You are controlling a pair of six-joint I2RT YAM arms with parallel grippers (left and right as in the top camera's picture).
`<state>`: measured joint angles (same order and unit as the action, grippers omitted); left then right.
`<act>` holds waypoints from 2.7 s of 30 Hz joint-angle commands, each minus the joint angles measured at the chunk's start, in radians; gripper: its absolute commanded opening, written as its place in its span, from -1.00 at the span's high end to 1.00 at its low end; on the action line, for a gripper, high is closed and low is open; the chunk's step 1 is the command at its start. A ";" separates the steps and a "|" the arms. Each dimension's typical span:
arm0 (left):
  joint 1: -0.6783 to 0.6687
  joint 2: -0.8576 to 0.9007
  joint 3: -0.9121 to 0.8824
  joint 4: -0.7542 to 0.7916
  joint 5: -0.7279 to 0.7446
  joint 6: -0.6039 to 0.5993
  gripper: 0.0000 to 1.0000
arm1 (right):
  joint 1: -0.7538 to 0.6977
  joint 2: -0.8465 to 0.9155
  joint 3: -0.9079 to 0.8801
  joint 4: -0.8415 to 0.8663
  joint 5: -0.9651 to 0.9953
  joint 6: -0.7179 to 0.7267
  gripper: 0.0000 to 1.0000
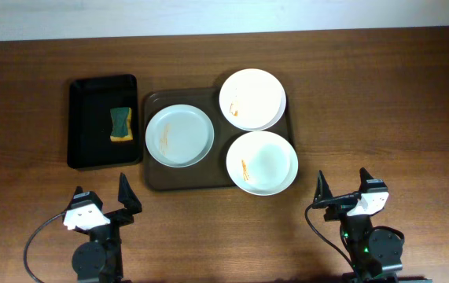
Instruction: Clean dirty plates on tray and stack at the side
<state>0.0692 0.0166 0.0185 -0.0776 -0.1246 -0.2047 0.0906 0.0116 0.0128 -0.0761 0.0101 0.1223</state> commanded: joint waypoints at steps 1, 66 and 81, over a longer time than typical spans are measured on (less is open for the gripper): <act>-0.003 -0.010 -0.008 0.006 -0.011 0.016 -0.98 | 0.009 -0.006 -0.007 -0.005 -0.001 -0.006 -0.97; -0.001 0.517 0.468 0.278 0.089 0.176 -0.98 | 0.007 0.112 0.238 0.193 0.046 -0.119 -0.97; -0.001 1.417 1.570 -0.695 0.161 0.256 -0.98 | 0.007 1.110 1.135 -0.325 -0.343 -0.117 -0.97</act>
<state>0.0692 1.3178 1.4361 -0.6628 0.0051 0.0273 0.0910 1.0008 1.0019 -0.3153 -0.2375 0.0109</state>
